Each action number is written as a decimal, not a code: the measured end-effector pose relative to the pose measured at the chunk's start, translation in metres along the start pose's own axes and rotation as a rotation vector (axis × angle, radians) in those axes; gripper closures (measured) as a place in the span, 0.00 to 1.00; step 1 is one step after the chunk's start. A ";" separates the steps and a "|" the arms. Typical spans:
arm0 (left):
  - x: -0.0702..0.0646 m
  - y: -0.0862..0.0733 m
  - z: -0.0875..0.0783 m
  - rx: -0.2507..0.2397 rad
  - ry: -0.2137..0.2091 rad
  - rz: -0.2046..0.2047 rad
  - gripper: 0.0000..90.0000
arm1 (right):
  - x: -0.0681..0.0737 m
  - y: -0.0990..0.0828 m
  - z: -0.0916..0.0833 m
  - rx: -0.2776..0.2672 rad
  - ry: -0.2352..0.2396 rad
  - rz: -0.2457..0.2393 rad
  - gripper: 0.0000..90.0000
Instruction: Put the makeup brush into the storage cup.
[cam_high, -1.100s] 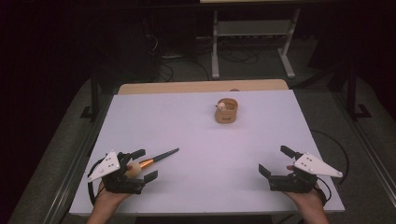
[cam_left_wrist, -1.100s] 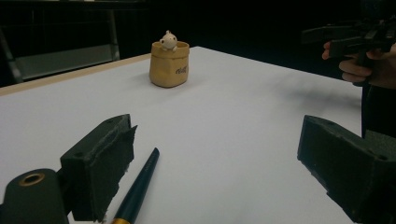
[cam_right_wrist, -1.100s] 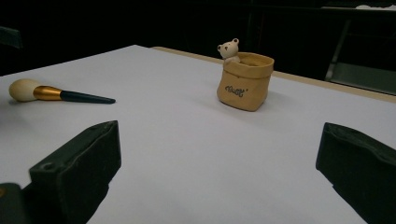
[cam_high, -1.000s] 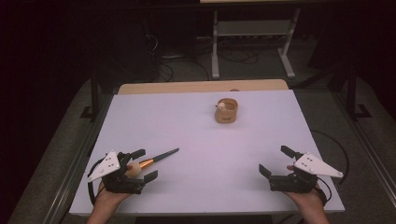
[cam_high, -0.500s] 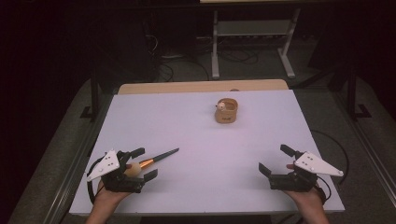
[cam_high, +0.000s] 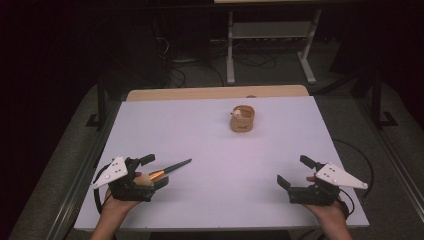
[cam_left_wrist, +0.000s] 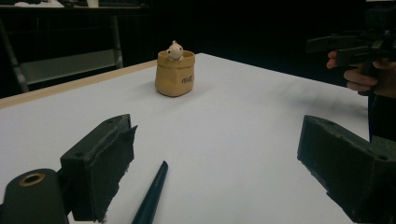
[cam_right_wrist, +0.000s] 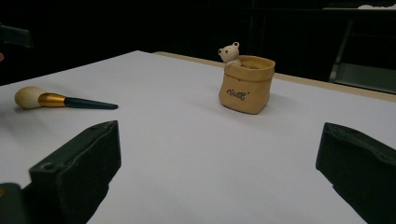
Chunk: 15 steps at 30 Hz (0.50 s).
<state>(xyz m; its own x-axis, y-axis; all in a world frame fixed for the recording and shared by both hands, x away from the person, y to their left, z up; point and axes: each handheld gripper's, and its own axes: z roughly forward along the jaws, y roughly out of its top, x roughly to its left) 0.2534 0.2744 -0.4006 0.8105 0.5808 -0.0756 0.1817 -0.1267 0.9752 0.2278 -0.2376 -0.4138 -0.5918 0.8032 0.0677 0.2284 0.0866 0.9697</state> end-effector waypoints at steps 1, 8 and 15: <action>0.001 0.001 0.000 0.003 -0.001 0.003 0.11 | 0.000 0.000 0.000 0.000 0.000 0.000 0.00; 0.003 0.007 0.004 -0.001 -0.011 0.004 0.11 | 0.001 0.000 0.000 -0.001 0.004 0.001 0.00; 0.007 0.011 0.005 -0.011 -0.011 -0.007 0.11 | 0.003 0.000 0.003 0.000 0.011 -0.004 0.00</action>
<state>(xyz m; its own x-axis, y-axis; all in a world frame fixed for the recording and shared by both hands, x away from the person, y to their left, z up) 0.2643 0.2729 -0.3916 0.8156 0.5724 -0.0846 0.1810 -0.1135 0.9769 0.2287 -0.2335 -0.4147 -0.6014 0.7961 0.0669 0.2266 0.0897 0.9699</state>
